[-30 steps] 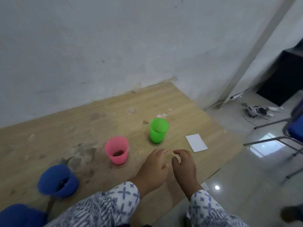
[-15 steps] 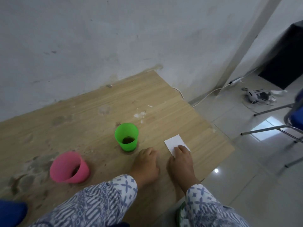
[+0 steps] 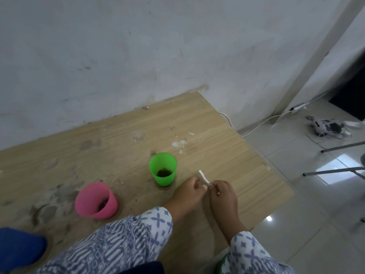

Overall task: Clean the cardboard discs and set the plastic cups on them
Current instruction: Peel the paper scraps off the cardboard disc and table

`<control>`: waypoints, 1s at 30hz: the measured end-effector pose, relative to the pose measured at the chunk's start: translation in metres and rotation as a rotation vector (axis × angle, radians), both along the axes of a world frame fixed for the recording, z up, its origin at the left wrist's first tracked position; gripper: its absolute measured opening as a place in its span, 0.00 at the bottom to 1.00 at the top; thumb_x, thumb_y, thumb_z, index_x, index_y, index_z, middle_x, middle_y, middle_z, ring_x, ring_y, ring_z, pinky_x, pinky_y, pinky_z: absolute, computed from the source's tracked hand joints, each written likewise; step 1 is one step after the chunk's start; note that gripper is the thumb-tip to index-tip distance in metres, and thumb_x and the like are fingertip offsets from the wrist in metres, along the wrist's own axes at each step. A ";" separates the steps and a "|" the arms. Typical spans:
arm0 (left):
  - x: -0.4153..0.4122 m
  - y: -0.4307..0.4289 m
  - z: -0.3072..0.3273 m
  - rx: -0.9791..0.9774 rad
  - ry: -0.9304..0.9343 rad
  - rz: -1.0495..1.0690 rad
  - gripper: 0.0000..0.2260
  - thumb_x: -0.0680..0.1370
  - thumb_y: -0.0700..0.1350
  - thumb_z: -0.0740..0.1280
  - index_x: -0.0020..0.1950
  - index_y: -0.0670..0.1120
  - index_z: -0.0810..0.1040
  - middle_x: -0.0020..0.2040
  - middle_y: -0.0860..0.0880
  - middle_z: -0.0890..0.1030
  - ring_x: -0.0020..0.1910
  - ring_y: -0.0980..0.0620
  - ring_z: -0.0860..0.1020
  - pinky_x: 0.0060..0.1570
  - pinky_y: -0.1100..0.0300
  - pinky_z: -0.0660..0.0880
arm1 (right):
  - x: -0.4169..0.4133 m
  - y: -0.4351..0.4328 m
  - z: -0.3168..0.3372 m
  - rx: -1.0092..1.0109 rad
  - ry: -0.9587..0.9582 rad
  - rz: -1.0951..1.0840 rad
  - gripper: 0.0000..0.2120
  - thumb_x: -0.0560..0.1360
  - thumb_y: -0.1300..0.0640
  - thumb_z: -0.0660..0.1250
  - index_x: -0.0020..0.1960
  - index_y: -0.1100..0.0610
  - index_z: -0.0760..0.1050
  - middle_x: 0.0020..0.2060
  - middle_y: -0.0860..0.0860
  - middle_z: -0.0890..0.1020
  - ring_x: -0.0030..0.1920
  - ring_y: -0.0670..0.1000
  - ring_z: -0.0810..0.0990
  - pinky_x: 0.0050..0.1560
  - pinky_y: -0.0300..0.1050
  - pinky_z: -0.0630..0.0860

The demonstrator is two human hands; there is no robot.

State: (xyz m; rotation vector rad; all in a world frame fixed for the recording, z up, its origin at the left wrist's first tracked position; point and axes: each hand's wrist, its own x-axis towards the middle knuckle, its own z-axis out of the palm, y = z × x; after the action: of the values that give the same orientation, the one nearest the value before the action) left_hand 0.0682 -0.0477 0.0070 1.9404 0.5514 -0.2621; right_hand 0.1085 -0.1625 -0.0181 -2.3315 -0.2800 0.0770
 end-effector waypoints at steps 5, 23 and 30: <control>-0.011 0.010 0.019 -0.192 -0.178 0.197 0.19 0.71 0.59 0.63 0.54 0.47 0.78 0.48 0.46 0.82 0.50 0.46 0.81 0.54 0.43 0.76 | -0.025 0.022 0.024 0.159 -0.167 0.074 0.06 0.72 0.65 0.66 0.45 0.56 0.79 0.44 0.49 0.79 0.45 0.45 0.76 0.41 0.25 0.67; -0.168 0.120 0.149 0.036 -0.629 0.584 0.08 0.79 0.40 0.62 0.51 0.50 0.79 0.42 0.52 0.82 0.41 0.57 0.81 0.42 0.63 0.78 | -0.116 0.155 0.161 0.531 -0.322 0.603 0.07 0.67 0.55 0.66 0.43 0.46 0.72 0.56 0.48 0.76 0.60 0.45 0.72 0.46 0.46 0.73; -0.258 0.163 0.155 0.198 -0.644 0.774 0.06 0.78 0.44 0.66 0.54 0.49 0.79 0.45 0.52 0.82 0.43 0.61 0.80 0.43 0.64 0.77 | -0.185 0.207 0.173 0.485 -0.297 0.911 0.11 0.70 0.61 0.66 0.47 0.46 0.74 0.41 0.41 0.74 0.45 0.38 0.73 0.41 0.25 0.67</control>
State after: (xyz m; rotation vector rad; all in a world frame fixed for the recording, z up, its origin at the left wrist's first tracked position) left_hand -0.1899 0.1156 0.1617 1.7109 0.8482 0.9001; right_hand -0.0770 0.0445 0.1553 -1.5723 -1.3300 0.0925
